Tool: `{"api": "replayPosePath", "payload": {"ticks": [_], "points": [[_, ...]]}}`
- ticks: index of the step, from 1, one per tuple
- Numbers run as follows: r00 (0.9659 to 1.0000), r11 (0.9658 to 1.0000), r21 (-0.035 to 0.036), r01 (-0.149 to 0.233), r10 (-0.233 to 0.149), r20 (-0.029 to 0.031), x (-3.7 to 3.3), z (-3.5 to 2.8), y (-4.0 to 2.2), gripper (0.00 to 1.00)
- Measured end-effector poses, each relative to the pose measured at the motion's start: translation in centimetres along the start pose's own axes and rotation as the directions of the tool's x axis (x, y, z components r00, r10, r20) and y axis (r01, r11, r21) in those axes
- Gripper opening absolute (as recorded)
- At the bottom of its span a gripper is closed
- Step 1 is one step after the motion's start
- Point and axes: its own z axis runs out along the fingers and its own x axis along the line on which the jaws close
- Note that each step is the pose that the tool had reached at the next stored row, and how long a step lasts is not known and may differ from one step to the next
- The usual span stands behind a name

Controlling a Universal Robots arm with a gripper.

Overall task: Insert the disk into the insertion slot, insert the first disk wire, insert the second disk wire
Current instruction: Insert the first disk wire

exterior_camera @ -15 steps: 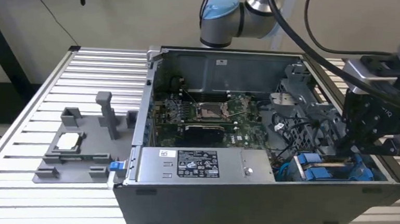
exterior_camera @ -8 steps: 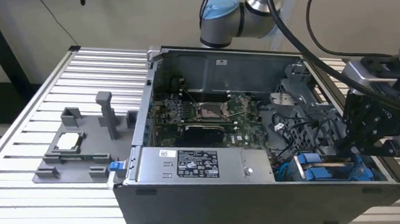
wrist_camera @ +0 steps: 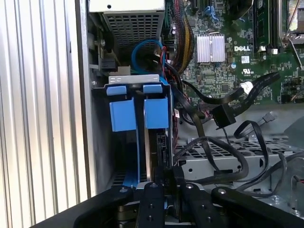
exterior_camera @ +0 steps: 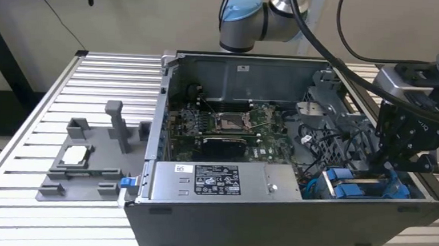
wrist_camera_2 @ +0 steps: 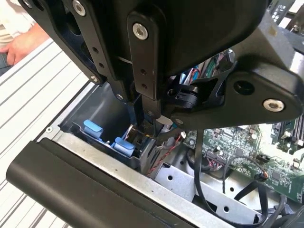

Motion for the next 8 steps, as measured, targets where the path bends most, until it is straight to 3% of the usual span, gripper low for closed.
{"api": "replayPosePath", "payload": {"ticks": [4,8], "points": [[1.0,1.0,0.0,0.0,0.0,-0.0003,0.01,0.05,0.0,0.19],[1.0,1.0,-0.0001,0.0,0.0,-0.0014,0.03,0.56,-0.01,0.19]]}}
